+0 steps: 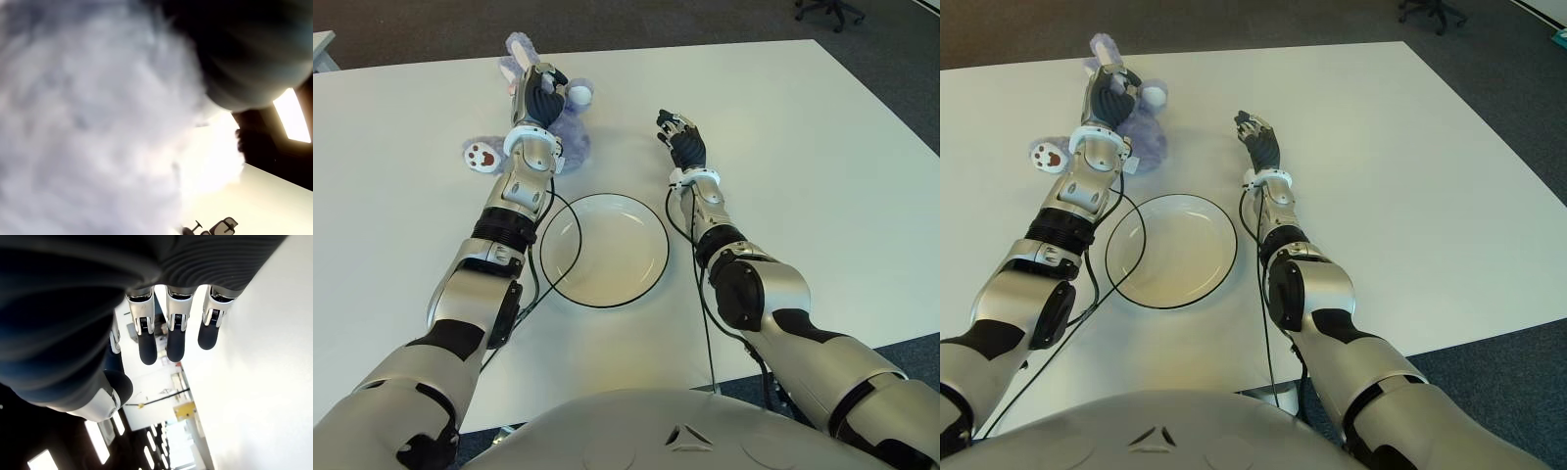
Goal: Put the doll into the plate.
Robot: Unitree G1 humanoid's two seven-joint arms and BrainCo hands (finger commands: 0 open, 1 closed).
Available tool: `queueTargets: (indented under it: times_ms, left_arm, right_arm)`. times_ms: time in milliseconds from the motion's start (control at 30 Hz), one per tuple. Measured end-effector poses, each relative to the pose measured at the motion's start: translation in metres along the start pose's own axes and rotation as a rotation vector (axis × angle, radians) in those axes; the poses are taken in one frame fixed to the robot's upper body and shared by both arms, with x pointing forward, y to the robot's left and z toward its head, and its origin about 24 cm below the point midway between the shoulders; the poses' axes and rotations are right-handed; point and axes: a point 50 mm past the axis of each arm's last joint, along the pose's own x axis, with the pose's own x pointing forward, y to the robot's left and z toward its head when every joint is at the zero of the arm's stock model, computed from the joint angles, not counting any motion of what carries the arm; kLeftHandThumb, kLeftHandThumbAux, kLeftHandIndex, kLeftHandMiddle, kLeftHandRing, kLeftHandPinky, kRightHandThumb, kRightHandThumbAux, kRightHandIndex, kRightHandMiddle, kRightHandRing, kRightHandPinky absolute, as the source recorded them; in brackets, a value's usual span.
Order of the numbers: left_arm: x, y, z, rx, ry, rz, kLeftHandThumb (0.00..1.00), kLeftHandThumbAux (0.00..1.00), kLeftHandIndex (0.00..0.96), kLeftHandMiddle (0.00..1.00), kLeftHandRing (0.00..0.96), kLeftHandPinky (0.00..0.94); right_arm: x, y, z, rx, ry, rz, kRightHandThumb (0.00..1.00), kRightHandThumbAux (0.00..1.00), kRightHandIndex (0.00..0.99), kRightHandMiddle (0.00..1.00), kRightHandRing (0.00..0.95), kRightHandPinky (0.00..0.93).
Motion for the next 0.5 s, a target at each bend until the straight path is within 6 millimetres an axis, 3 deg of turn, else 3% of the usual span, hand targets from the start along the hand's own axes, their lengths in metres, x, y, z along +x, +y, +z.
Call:
queueTargets:
  times_ms: [500]
  left_arm:
    - [0.0030, 0.0040, 0.0051, 0.003, -0.025, -0.010, 0.730, 0.693, 0.445, 0.849, 0.860, 0.867]
  right_arm:
    - [0.0002, -0.0002, 0.0003, 0.008, -0.001, -0.005, 0.701, 0.732, 0.402, 0.173, 0.132, 0.135]
